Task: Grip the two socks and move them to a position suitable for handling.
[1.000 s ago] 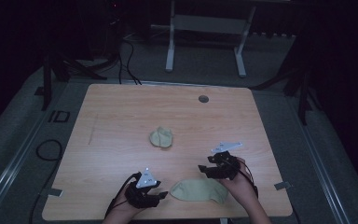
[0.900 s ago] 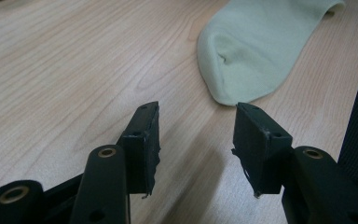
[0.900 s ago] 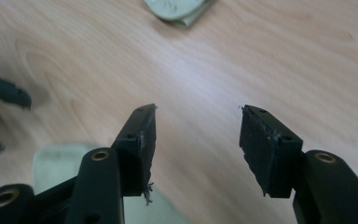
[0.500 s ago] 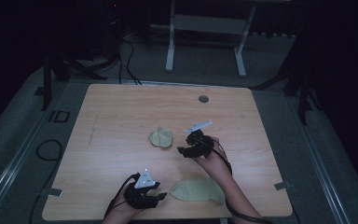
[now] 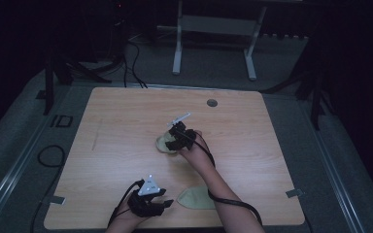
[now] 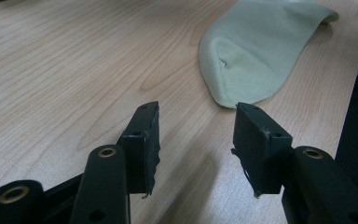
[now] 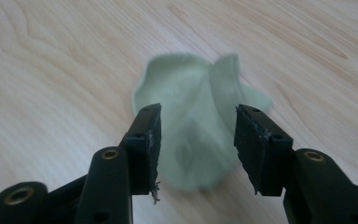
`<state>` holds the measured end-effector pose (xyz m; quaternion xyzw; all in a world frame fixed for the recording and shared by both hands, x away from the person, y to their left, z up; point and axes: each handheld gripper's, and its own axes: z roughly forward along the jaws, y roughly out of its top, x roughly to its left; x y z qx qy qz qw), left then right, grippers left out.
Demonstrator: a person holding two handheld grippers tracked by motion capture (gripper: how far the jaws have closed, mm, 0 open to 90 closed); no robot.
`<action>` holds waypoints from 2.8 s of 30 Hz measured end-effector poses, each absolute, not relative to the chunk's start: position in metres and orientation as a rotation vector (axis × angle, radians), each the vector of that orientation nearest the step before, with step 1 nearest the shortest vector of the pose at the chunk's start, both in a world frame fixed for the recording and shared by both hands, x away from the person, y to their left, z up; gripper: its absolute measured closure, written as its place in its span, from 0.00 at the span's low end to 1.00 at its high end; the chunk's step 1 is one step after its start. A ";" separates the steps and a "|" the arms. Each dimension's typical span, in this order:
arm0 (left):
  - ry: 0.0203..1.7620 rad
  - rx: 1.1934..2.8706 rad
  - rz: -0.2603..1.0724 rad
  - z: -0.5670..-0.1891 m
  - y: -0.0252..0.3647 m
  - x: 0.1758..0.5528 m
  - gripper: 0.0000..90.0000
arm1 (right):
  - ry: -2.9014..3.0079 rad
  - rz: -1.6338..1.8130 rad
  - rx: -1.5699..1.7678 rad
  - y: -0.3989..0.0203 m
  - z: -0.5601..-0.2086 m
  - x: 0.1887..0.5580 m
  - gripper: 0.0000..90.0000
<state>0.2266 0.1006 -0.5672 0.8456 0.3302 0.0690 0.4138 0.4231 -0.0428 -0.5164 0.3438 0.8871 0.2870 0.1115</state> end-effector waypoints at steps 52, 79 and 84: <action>0.832 2.107 0.166 -0.565 0.099 0.225 0.57 | 2.456 0.697 0.962 -0.120 -0.466 0.380 0.94; 0.845 2.108 0.146 -0.566 0.095 0.223 0.57 | 2.517 0.636 1.007 -0.144 -0.532 0.337 0.94; 0.849 2.109 0.144 -0.566 0.094 0.224 0.57 | 2.534 0.618 1.011 -0.142 -0.542 0.338 0.93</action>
